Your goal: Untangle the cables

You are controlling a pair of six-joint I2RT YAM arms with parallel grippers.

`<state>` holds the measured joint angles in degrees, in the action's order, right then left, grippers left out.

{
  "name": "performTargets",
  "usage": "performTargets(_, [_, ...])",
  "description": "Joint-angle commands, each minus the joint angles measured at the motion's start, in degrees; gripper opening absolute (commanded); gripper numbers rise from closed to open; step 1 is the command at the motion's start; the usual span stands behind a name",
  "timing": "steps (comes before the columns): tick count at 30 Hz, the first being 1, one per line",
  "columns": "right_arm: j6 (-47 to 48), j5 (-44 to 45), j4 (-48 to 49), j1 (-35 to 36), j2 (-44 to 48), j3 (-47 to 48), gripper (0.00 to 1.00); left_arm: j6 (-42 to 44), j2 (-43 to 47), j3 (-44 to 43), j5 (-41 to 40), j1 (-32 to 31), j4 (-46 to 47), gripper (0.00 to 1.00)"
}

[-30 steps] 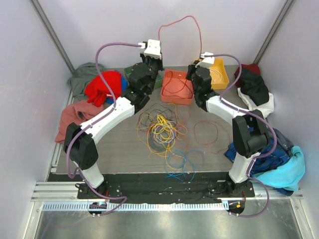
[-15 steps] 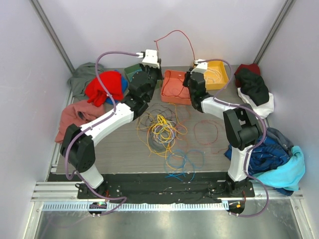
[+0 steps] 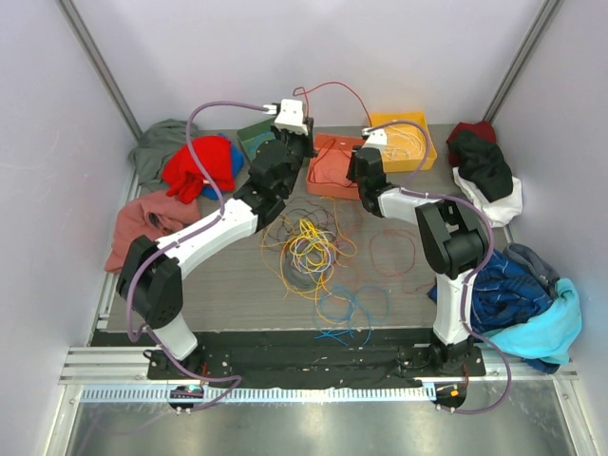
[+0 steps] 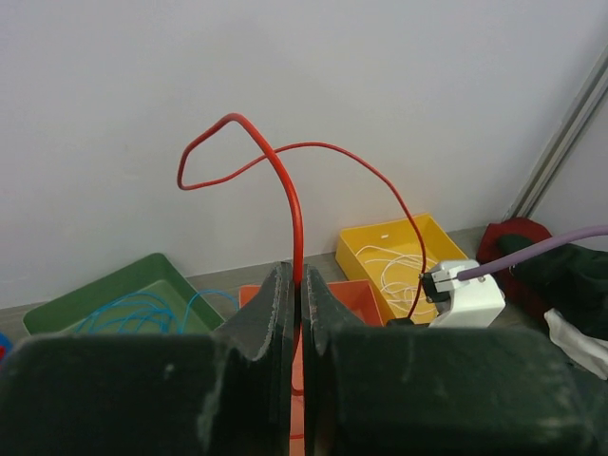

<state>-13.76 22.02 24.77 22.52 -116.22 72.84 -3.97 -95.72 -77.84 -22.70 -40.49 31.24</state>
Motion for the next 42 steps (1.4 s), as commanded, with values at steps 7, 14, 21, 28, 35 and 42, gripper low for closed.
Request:
performTargets(7, [-2.9, -0.1, -3.6, 0.8, 6.8, -1.7, 0.52, 0.0, -6.7, -6.0, -4.7, -0.1, -0.4, 0.0])
performTargets(14, [-2.9, -0.4, -2.4, 2.0, 12.2, -6.7, 0.55, -2.3, -12.3, -14.1, -9.0, 2.3, -8.0, 0.0])
performTargets(21, [-2.8, 1.0, -2.6, 3.0, 17.8, -10.4, 0.55, -3.6, -14.1, -17.6, -10.3, 4.9, -13.1, 0.0])
performTargets(28, [-2.2, 4.8, -4.5, 3.1, 20.7, -10.7, 0.55, -3.2, -14.3, -18.6, -11.1, 5.4, -14.3, 0.0])
performTargets(35, [-3.1, 8.7, -1.7, 3.0, 25.0, -14.3, 0.56, -2.4, -12.7, -17.0, -10.3, 5.5, -13.0, 0.0])
performTargets(42, [-3.8, 14.0, -1.0, 3.0, 30.6, -15.2, 0.55, -2.0, -5.4, -11.8, -8.9, 4.1, -11.9, 0.0])
